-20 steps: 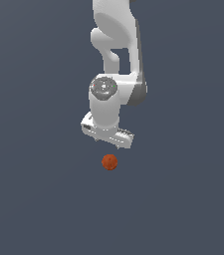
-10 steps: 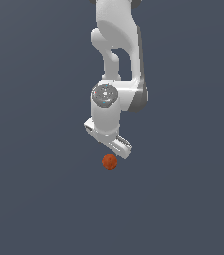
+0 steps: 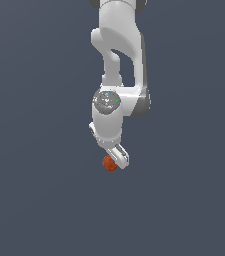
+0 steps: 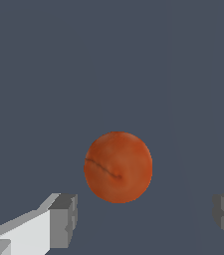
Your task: Pick up the object and move it to a goal position.
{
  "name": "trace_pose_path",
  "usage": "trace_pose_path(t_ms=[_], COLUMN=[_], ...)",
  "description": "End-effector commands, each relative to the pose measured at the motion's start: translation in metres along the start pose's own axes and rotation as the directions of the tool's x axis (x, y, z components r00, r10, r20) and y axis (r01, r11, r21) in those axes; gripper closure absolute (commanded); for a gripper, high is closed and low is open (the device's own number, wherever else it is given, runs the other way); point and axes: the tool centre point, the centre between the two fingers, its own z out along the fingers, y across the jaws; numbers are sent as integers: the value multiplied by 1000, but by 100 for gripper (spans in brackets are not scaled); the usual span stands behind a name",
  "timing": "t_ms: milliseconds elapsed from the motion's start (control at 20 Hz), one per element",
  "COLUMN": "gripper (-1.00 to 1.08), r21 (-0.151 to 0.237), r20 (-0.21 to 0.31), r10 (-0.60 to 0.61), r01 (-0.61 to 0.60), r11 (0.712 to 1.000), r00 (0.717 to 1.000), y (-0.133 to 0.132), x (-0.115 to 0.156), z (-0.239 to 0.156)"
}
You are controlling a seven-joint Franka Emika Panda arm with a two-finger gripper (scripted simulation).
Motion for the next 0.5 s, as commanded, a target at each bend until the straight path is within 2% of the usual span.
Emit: trace_pose_path(t_ms=[0, 450], gripper=[-92, -92], r21=[3, 11], r20=[-3, -9], r10=[60, 188], r01=[-60, -188], r11=[998, 982], r00=[998, 982], y=[-3, -11], x=[2, 5], z=[2, 8])
